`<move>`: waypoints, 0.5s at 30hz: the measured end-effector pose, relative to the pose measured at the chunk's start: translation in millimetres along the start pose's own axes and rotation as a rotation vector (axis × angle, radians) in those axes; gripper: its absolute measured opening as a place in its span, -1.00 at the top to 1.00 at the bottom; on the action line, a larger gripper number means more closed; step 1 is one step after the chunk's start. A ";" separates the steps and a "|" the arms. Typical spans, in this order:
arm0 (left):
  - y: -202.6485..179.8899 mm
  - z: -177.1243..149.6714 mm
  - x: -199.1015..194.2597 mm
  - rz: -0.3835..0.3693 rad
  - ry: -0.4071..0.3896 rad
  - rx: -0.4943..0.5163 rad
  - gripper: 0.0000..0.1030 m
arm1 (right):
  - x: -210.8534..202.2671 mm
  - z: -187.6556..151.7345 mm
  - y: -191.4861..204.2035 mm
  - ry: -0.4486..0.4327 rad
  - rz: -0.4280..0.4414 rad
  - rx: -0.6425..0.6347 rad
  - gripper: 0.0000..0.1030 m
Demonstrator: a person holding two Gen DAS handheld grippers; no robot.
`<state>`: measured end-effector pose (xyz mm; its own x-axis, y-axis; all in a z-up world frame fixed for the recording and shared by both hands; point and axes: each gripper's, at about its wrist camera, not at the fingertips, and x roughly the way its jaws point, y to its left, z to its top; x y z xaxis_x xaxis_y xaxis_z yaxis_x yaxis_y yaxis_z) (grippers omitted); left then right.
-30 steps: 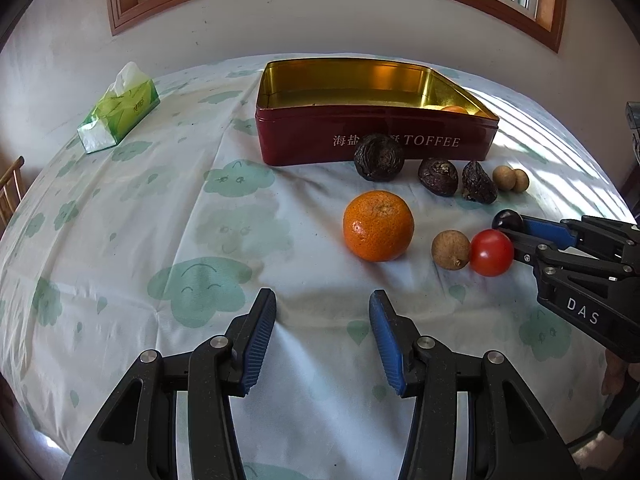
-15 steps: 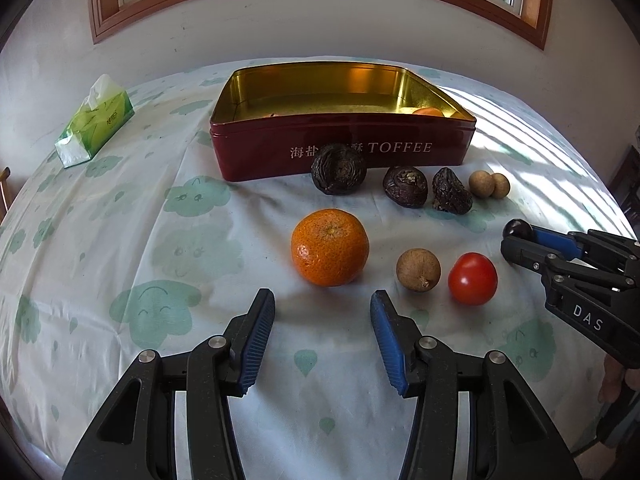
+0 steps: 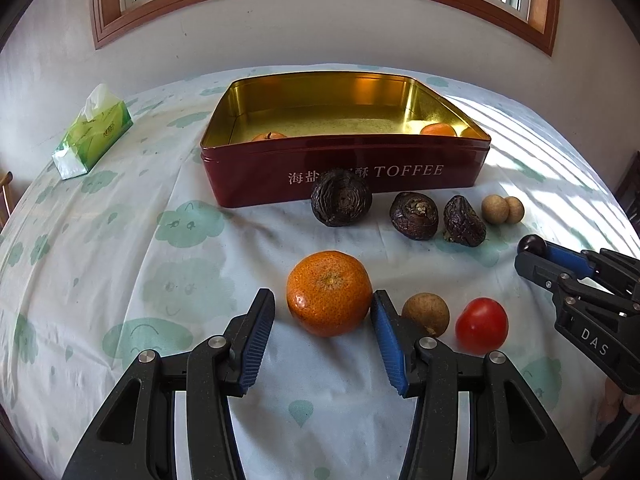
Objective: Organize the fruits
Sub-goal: 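Grasp an orange with the left tool while the right tool holds the plum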
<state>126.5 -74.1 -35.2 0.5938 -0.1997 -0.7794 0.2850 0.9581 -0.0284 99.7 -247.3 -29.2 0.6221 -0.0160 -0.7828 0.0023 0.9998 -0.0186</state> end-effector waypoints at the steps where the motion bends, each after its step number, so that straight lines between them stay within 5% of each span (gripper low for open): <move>1: 0.6 -0.4 0.6 -0.005 0.002 -0.001 0.01 | 0.0 -0.2 0.0 0.000 -0.001 -0.001 0.51; 15: -3.3 -4.7 -1.5 -0.005 -0.025 0.033 0.21 | -0.2 0.5 -0.1 0.000 -0.001 0.000 0.50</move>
<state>121.2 -76.0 -36.9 0.6112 -0.2098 -0.7631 0.3120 0.9500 -0.0113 99.9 -247.4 -28.7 0.6222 -0.0169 -0.7827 0.0030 0.9998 -0.0192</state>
